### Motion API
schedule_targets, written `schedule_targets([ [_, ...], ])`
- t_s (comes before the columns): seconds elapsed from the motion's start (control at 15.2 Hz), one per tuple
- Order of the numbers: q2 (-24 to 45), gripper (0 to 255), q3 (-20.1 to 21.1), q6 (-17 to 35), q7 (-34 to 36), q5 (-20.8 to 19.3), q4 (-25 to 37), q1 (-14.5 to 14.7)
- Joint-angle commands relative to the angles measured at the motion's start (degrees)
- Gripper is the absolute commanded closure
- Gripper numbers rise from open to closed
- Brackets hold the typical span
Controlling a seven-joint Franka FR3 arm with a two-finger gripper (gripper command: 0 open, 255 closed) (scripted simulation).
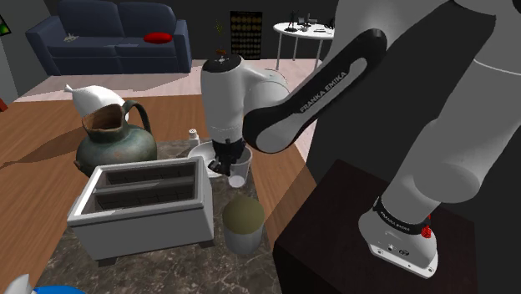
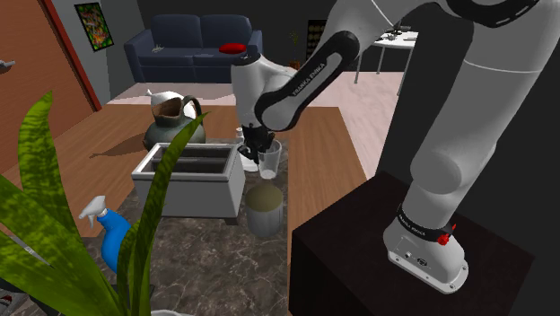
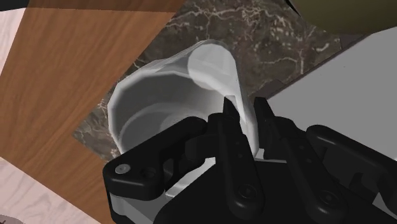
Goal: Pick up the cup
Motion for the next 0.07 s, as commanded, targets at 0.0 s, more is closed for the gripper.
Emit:
schedule_targets([
  [0.0, -0.4, 255, 0.0, -0.4, -0.3, 0.4, 0.1, 0.0],
])
